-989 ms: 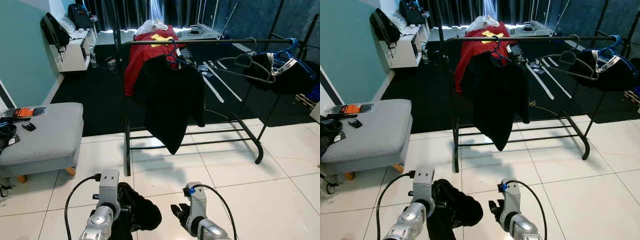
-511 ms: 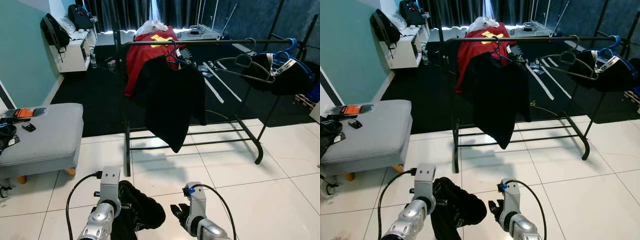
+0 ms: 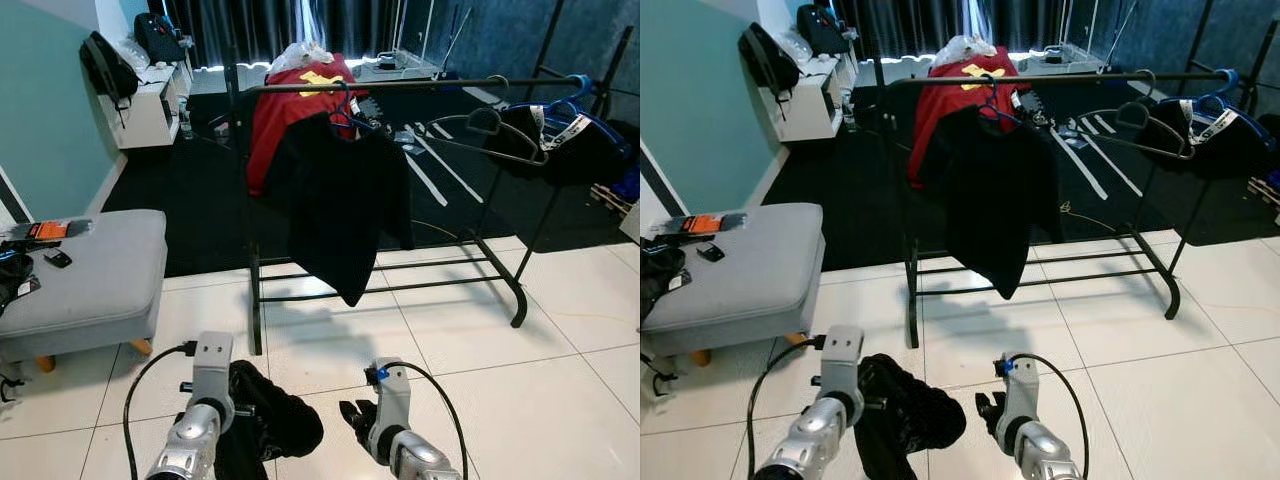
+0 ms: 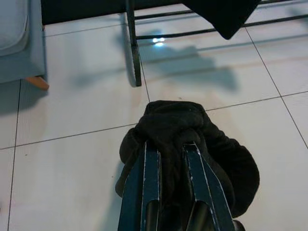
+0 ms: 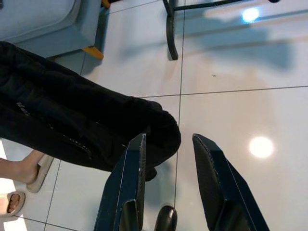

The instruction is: Hang hanger

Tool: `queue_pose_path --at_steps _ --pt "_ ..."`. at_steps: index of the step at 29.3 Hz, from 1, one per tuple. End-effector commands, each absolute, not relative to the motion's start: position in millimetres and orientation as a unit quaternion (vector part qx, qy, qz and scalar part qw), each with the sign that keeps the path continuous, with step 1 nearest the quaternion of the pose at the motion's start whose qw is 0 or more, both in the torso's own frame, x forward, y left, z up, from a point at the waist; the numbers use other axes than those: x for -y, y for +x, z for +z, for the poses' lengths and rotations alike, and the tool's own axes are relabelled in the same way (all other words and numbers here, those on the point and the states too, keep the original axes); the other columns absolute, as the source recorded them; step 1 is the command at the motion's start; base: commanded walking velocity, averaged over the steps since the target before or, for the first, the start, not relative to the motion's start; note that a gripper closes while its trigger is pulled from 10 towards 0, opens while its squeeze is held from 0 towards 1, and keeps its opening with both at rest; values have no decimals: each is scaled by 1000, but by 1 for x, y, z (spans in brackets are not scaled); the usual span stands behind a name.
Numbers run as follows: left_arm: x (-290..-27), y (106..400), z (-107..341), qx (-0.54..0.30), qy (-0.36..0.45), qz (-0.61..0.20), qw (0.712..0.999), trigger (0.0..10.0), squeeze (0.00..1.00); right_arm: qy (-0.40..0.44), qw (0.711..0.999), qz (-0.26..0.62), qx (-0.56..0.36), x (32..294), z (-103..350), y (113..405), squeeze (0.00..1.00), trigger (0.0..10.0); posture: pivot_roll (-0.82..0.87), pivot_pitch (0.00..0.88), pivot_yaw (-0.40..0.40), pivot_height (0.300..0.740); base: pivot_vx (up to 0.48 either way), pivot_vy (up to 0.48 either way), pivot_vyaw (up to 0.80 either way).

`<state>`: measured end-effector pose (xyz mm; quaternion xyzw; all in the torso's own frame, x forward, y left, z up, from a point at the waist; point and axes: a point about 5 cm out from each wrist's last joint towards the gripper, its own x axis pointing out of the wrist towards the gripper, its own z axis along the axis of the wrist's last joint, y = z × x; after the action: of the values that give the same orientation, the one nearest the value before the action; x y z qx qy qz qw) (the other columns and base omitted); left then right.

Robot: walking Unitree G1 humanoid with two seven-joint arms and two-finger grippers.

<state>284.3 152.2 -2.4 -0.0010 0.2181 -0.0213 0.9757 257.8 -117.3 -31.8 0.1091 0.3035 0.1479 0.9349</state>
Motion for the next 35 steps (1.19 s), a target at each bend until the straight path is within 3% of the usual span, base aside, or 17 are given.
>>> queue_pose_path --at_steps 1,9,23,28,35 --pt "-157 286 0 -214 2 -20 977 10000 0 120 931 140 -314 115 -35 255 0 10000 22 0 34 740 0 0 0" --pt "-156 287 0 -214 9 -22 977 10000 0 132 929 122 -322 118 -37 254 0 10000 49 0 7 740 0 0 0" --pt "-155 280 -5 -219 3 -14 976 10000 0 60 924 180 -333 111 -37 254 0 10000 41 0 -13 740 0 0 0" --pt "-140 272 -13 -232 -6 -29 972 10000 0 78 919 161 -350 120 -45 244 0 10000 17 9 -8 740 0 0 0" --pt "-143 273 -11 -225 -8 -19 974 10000 0 60 916 166 -361 123 -47 241 0 10000 37 2 -31 740 0 0 0"
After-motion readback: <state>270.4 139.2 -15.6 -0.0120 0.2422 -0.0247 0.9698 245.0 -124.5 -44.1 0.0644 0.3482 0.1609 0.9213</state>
